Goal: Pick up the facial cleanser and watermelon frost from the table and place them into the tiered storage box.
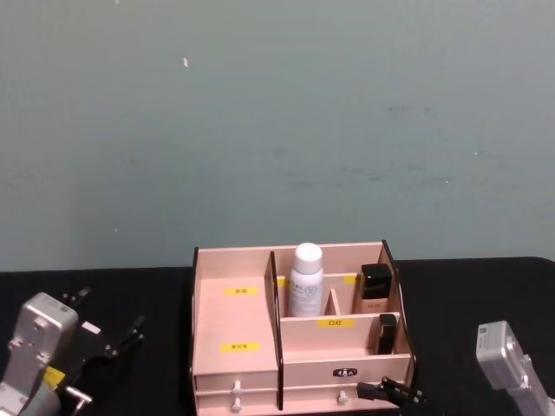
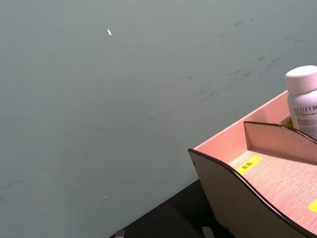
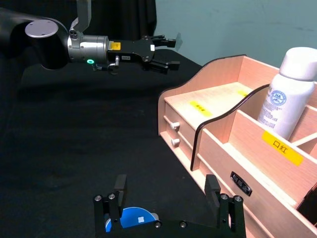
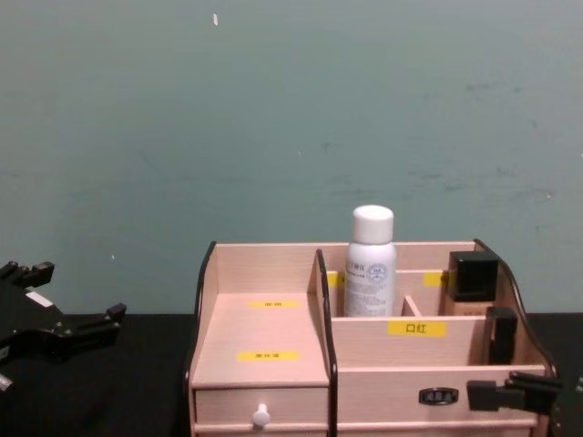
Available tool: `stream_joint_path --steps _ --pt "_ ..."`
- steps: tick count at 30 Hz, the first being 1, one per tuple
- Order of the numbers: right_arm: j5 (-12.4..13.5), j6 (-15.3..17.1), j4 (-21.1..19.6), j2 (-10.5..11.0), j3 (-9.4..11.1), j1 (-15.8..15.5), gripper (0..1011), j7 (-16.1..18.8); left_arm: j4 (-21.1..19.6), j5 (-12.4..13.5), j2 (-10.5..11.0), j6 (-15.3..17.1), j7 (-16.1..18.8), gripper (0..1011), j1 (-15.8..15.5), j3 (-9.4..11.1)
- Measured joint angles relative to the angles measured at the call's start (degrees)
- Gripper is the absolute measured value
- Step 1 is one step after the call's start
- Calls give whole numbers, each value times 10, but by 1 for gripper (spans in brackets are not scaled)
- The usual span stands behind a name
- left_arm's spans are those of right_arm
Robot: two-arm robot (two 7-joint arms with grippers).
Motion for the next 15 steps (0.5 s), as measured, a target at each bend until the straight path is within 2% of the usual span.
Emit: stream_joint_path --steps 15 --pt "-11 9 -8 2 -6 -15 1000 -17 0 0 0 0 0 1001 0 0"
